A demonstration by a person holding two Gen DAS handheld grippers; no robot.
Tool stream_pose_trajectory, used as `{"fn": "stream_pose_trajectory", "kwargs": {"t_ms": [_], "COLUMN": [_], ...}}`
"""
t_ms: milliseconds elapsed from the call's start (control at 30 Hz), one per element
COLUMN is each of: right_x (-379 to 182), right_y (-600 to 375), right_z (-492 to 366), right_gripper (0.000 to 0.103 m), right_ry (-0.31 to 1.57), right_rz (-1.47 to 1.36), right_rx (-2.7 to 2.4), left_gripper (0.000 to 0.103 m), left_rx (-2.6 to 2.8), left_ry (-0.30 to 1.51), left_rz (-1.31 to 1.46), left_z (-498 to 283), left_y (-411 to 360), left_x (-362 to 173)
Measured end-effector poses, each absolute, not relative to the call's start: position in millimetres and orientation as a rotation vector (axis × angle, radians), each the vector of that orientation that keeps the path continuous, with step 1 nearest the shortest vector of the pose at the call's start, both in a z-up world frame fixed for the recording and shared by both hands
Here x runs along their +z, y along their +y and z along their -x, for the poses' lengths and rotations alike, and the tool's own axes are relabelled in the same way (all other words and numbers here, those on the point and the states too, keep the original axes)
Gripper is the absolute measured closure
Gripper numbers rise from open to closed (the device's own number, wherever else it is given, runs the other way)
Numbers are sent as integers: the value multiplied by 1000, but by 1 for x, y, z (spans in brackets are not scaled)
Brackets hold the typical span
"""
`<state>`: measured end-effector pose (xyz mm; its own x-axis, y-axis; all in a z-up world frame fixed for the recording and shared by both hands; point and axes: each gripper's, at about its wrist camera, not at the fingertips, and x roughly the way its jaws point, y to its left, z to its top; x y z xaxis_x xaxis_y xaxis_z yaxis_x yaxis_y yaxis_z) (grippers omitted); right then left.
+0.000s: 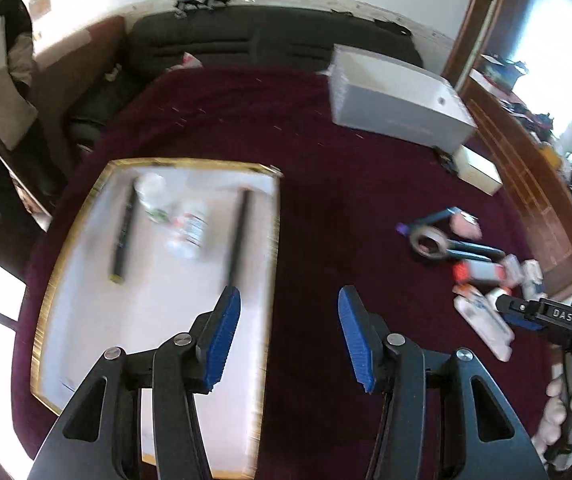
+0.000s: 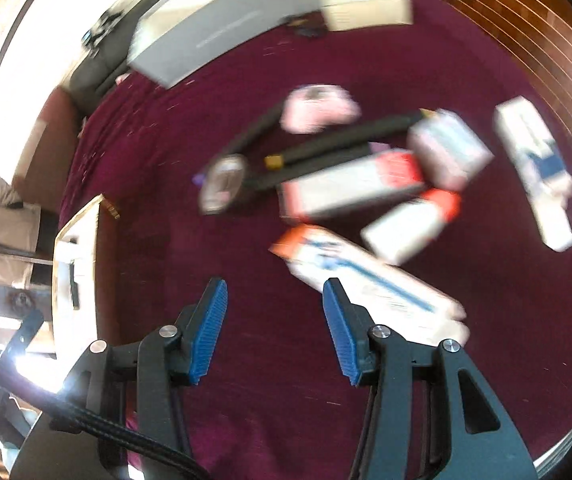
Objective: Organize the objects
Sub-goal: 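Grasp the white dropper bottle with the right while the left grasps the white-blue ointment box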
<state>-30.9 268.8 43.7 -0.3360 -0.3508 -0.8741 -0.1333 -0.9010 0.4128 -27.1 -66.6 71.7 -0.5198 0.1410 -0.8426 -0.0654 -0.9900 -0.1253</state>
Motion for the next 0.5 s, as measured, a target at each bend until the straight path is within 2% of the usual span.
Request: {"fn": "stream_pose_trajectory", "kwargs": {"t_ms": [200, 500], "right_x": [39, 5], "right_y": [337, 317], "right_z": [16, 34], "right_gripper": [54, 54], "right_ry": [-733, -630], "right_rz": [-1716, -1786], "right_rx": [-2426, -2354], "left_gripper": [58, 58], "left_rx": [2509, 2430], "left_ry": [-190, -278], "left_rz": [1508, 1574], "left_z": [10, 1], "left_y": [-24, -7], "left_x": [55, 36]}}
